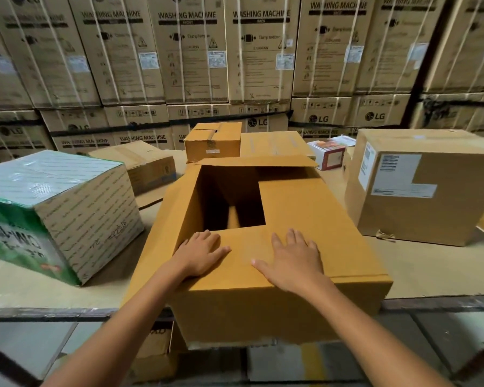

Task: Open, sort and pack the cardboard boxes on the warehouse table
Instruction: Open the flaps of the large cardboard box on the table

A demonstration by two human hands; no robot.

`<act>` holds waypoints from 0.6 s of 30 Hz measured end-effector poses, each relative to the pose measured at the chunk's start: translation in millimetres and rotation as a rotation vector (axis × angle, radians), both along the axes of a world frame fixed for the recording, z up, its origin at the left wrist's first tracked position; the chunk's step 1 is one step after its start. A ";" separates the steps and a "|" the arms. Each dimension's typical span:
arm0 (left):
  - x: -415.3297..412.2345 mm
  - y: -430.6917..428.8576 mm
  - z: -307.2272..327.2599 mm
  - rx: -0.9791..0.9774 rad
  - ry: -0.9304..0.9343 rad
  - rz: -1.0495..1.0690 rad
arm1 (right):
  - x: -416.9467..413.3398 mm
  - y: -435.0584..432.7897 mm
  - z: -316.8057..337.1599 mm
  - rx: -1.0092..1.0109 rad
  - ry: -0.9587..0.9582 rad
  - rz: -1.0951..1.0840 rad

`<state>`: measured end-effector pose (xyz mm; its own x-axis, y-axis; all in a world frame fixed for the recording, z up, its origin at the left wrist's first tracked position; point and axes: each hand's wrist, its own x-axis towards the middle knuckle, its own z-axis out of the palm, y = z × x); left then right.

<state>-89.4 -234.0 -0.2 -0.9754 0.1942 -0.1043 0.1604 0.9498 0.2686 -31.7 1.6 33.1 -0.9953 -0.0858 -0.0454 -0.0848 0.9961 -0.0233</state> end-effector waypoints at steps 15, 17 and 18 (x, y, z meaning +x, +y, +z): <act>-63.1 19.7 32.3 0.084 0.324 -0.046 | -88.8 26.5 7.9 -0.066 0.302 0.040; -87.7 28.5 41.6 0.077 0.424 -0.050 | -118.3 34.3 12.8 -0.084 0.330 0.017; -102.1 33.0 46.0 0.046 0.490 -0.055 | -135.6 39.6 16.8 -0.092 0.356 -0.005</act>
